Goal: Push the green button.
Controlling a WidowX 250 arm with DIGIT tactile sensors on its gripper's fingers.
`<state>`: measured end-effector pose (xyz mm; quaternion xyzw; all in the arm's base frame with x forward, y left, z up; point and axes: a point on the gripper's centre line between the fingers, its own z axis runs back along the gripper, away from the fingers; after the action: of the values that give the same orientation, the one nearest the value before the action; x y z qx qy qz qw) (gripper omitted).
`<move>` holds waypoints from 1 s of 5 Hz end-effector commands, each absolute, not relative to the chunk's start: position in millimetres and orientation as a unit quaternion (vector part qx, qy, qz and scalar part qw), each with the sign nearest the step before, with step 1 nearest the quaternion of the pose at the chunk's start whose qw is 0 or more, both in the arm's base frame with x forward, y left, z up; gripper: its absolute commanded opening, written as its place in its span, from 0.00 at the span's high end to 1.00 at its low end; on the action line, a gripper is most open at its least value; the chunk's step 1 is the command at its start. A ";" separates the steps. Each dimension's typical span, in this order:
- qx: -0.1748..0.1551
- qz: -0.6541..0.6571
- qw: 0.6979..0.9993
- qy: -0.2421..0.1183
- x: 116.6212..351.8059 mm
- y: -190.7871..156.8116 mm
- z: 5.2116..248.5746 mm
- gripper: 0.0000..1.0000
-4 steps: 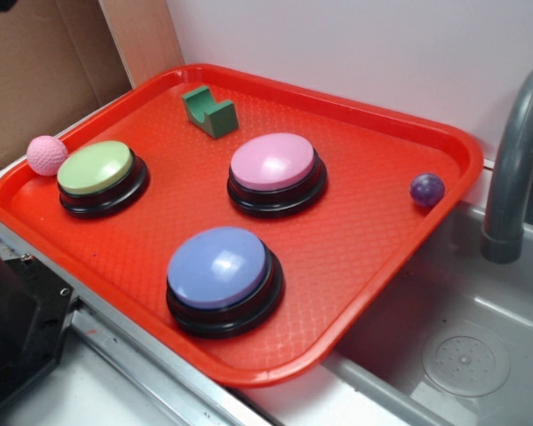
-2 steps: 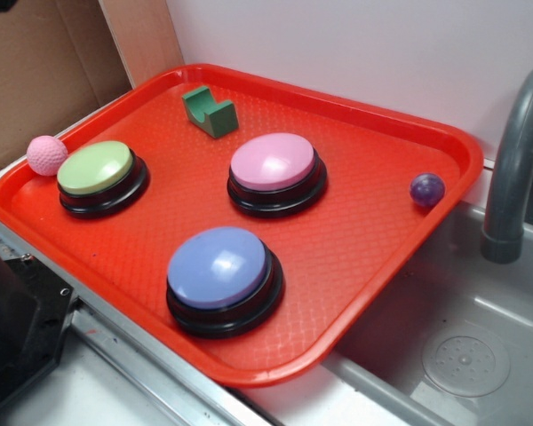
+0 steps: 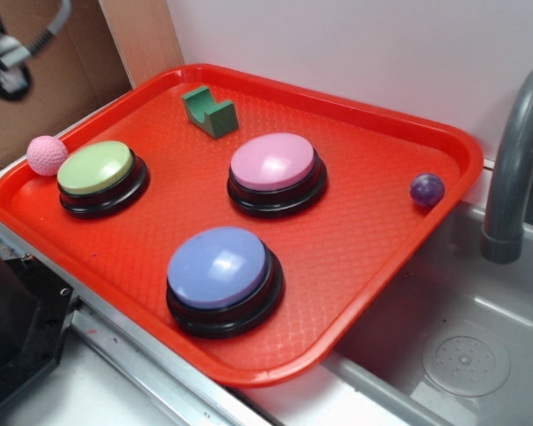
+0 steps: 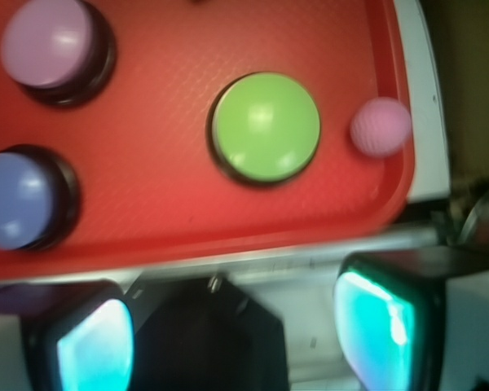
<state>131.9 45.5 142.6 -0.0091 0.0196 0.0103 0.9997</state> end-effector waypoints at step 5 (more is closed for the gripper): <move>0.042 -0.042 0.998 -0.033 170.3 76.2 89.9 0.00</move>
<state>165.5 68.7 85.7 0.0348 -0.0166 -0.0499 0.9980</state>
